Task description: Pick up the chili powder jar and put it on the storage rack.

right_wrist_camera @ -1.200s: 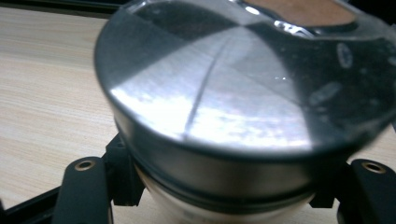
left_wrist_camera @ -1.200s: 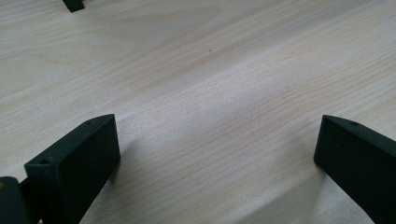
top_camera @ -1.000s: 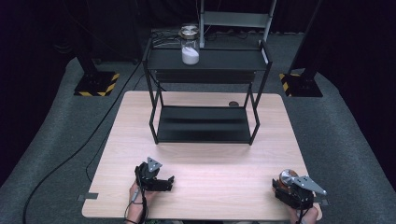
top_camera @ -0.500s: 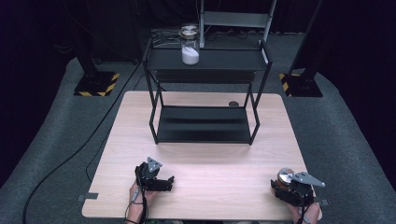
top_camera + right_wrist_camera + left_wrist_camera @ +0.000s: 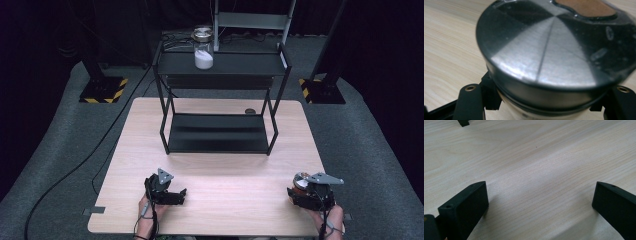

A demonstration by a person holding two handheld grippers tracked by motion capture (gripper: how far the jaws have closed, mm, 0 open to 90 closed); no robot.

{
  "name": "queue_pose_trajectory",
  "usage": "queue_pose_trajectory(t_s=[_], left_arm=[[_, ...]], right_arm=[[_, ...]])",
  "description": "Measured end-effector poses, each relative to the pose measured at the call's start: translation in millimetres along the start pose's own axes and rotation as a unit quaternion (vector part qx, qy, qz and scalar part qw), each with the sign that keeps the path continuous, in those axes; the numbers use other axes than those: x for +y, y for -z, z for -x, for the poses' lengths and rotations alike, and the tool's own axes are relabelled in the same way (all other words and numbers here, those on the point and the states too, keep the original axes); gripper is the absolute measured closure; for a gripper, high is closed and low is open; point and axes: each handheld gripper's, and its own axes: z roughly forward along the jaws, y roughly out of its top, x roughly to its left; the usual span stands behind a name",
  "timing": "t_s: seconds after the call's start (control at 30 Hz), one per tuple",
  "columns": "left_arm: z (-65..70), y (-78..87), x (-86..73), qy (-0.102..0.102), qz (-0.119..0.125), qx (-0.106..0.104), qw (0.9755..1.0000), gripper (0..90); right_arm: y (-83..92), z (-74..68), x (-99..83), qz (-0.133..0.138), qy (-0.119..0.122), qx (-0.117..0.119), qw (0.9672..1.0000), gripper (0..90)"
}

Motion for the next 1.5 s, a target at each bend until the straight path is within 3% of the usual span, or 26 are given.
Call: queue_pose_trajectory(t_s=[0.47,1.5], left_arm=[[0.0,0.0,-0.1,0.0,0.0,0.0,1.0,0.0],[0.2,0.0,-0.2,0.0,0.0,0.0,1.0,0.1]], right_arm=[[1.4,6.9,46.6,-0.026,0.031,0.033,0.9986,31.0],[2.6,-0.8,126.8,-0.042,0.09,0.052,0.9937,31.0]])
